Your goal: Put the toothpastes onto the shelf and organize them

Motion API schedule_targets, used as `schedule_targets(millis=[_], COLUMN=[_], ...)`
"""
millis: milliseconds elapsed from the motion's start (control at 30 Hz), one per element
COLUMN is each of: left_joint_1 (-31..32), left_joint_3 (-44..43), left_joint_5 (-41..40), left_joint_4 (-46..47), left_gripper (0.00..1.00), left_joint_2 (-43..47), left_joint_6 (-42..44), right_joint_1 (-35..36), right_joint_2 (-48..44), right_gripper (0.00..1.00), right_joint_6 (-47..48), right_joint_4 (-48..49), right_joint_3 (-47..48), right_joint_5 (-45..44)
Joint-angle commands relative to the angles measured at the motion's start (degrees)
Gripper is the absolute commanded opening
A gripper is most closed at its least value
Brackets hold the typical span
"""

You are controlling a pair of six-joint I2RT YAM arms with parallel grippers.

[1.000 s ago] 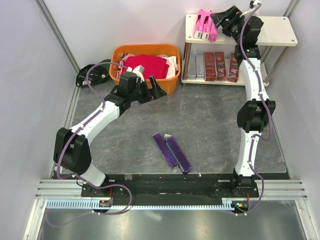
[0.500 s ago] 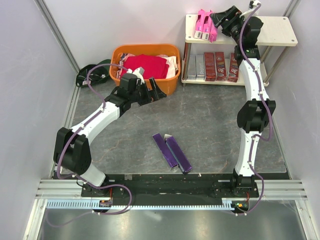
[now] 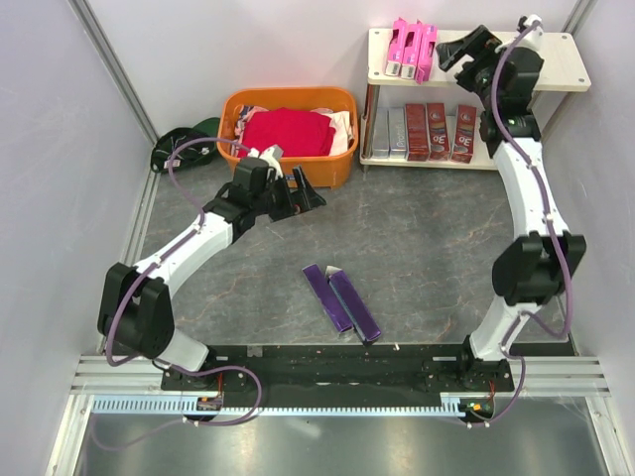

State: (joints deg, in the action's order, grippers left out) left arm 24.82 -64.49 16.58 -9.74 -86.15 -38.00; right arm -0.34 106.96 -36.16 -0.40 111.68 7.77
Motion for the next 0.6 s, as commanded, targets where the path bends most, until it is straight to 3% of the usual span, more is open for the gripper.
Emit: schedule_targets(millis=[0,133,267,400,567], left_joint_1=[0.1,0.3,0.4,1.2,3.7], left_joint_3=[2.9,5.9,7.7,8.6,7.3], left_joint_5=[0.8,1.8,2.6,4.2,4.8], left_joint_4=[0.4,0.4,0.3,0.2,-3.2], left_gripper=[1.00,1.00,1.00,1.00,1.00], left_joint_2=[3.4,5.5,6.7,7.6,6.3], left_joint_6=[3.0,3.6,3.5,3.5,4.2], right_joint_1=[0.0,0.0,5.0,10.4,15.0], right_joint_2=[-12.4,-20.3,-30.0,-35.2,-41.1], right_gripper=[0.98,0.98,0.98,0.98,0.98], right_joint_6=[2.2,3.3,7.1,12.6,13.2], right_joint_4=[0.6,-3.5,-7.9,-15.0,-19.2], right_joint_3=[-6.8,-15.7,-26.8,-31.9,-42.7], right_joint_5=[-1.1,0.8,-0.6,-6.0,-6.4])
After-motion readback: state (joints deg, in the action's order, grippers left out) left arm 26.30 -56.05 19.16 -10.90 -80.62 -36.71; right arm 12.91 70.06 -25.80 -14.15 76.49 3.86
